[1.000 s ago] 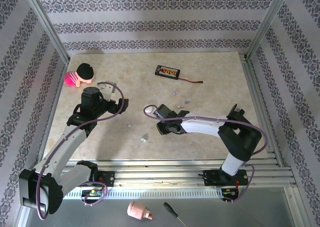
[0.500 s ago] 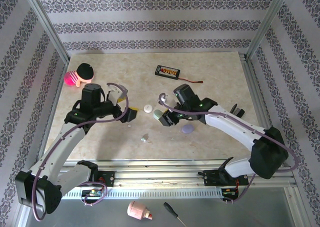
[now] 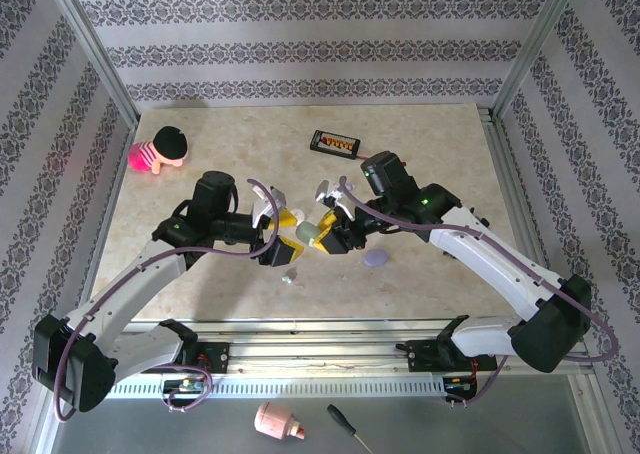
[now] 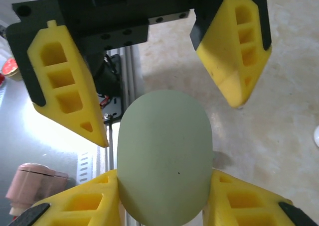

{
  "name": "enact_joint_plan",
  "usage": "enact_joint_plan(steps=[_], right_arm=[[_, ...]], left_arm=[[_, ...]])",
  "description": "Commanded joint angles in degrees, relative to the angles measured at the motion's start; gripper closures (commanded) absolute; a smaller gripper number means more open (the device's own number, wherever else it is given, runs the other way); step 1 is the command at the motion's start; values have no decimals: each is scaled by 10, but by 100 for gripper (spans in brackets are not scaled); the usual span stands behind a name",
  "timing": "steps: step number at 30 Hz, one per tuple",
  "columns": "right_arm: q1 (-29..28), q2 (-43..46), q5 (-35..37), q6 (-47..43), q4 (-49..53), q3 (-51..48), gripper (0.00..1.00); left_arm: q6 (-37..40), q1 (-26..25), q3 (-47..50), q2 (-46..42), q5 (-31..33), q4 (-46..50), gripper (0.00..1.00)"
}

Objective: Insert wireless bluetooth earbuds into charging case

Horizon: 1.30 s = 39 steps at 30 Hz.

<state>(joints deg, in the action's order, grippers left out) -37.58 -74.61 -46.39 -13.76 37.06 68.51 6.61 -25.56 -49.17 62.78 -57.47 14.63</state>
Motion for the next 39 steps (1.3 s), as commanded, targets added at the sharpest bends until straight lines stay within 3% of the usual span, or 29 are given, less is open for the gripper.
enact_joint_plan(steps=[1, 9, 24, 31, 36, 39], right_arm=[[8, 16, -47, -14, 0, 16, 66], [13, 13, -64, -20, -5, 21, 68], [19, 10, -89, -21, -24, 25, 69], [19, -1, -95, -23, -21, 29, 70], [19, -5, -97, -25, -20, 31, 71], [19, -8, -93, -29, -13, 34, 71]], left_arm=[[-36, -10, -5, 1, -52, -84, 21], [-46, -17, -5, 1, -79, -102, 38], [-14, -28, -2, 10, -90, -91, 36], [-9, -30, -4, 10, -93, -94, 43], [-9, -30, -4, 12, -94, -92, 54], [-13, -30, -4, 13, -93, -92, 53]])
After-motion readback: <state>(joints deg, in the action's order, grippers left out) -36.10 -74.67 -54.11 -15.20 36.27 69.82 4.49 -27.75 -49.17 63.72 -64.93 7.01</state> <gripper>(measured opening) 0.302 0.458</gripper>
